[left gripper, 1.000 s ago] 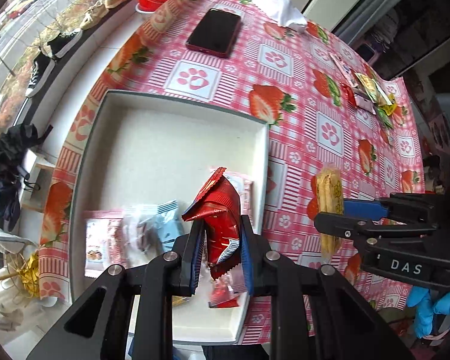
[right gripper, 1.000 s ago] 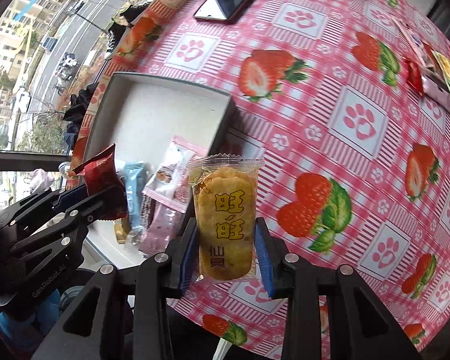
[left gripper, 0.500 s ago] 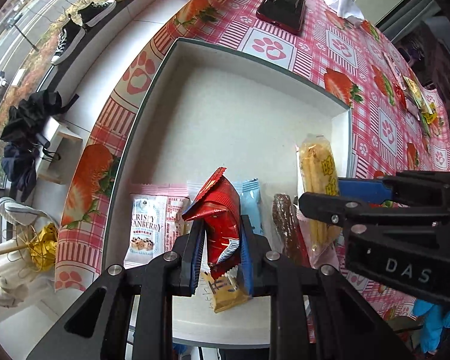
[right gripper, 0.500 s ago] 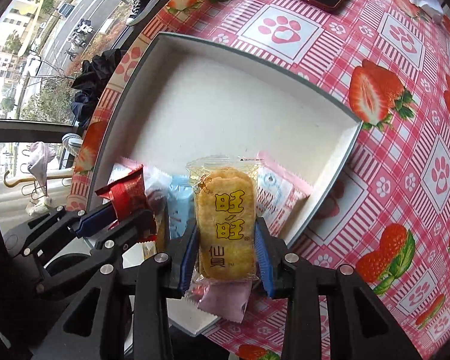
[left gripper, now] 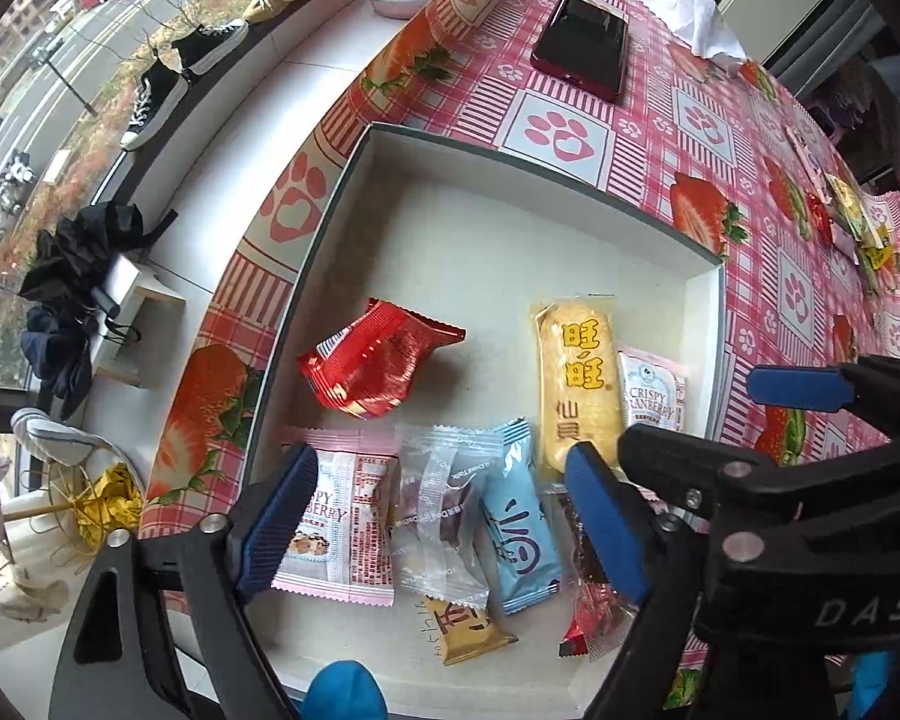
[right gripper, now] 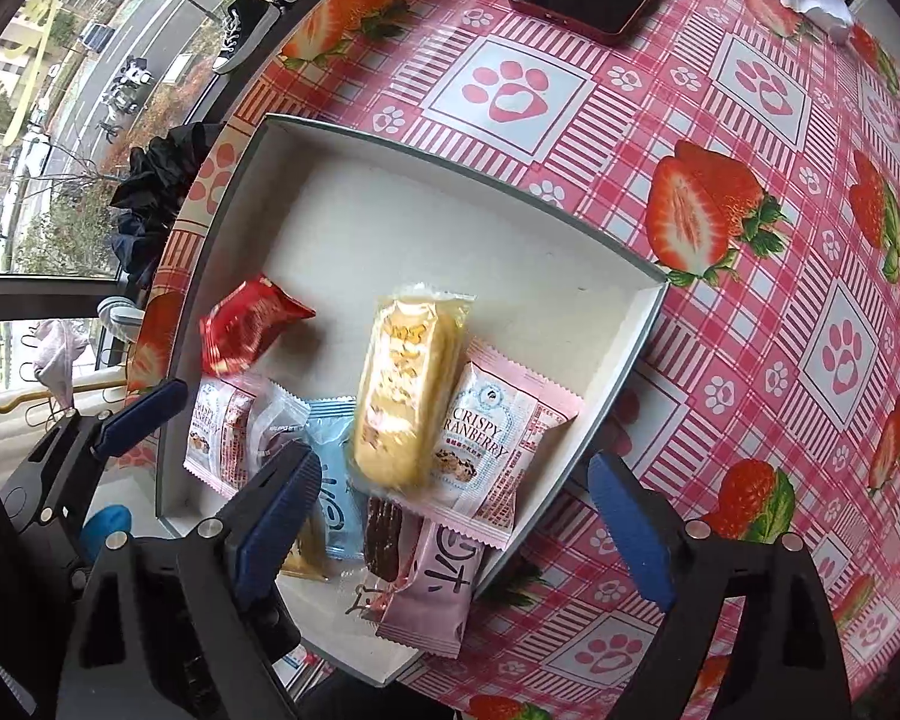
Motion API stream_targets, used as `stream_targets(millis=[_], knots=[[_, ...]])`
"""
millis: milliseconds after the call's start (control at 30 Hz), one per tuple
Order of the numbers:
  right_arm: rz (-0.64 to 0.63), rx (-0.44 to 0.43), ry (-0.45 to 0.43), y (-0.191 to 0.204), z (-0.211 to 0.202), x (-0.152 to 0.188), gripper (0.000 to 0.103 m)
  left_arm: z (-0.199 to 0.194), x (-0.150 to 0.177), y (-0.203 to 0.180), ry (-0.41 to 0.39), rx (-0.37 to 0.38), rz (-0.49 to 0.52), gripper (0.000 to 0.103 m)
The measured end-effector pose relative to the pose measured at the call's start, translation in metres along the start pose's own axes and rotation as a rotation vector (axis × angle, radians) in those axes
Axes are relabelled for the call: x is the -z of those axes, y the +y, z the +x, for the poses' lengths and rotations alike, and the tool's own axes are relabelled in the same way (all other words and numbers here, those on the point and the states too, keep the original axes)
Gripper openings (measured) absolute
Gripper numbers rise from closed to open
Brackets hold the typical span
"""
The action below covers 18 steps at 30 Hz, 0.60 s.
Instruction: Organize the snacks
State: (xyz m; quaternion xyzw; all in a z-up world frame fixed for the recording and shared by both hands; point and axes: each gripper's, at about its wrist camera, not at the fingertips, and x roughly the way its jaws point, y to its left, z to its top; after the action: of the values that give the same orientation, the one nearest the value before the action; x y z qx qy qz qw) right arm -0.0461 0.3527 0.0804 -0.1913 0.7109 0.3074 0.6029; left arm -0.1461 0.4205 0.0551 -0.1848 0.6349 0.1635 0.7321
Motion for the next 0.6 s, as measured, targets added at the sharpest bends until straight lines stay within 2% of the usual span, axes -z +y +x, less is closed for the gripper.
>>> stream_targets(millis=[33,167,233,267,367,600], knots=[[0.003,0.005,-0.001,0.000,-0.001,0.000,0.092,0.000,0.000,-0.001,0.002,-0.016,0.004,0.102],[0.016,0.017,-0.011,-0.004,-0.009,0.007,0.092,-0.005,0.002,-0.006,-0.005,-0.077,0.023,0.103],[0.021,0.026,-0.013,-0.015,-0.018,0.013,0.103,-0.005,0.002,-0.009,0.017,-0.152,0.038,0.103],[0.026,0.028,-0.018,-0.021,-0.025,0.016,0.103,-0.005,0.002,-0.010,0.032,-0.164,0.039,0.103],[0.042,0.029,-0.019,-0.024,-0.028,0.021,0.103,0.000,0.003,-0.008,0.075,-0.124,0.009,0.103],[0.034,0.040,-0.001,-0.025,-0.033,0.033,0.103,0.001,0.012,-0.012,0.106,-0.112,0.023,0.103]])
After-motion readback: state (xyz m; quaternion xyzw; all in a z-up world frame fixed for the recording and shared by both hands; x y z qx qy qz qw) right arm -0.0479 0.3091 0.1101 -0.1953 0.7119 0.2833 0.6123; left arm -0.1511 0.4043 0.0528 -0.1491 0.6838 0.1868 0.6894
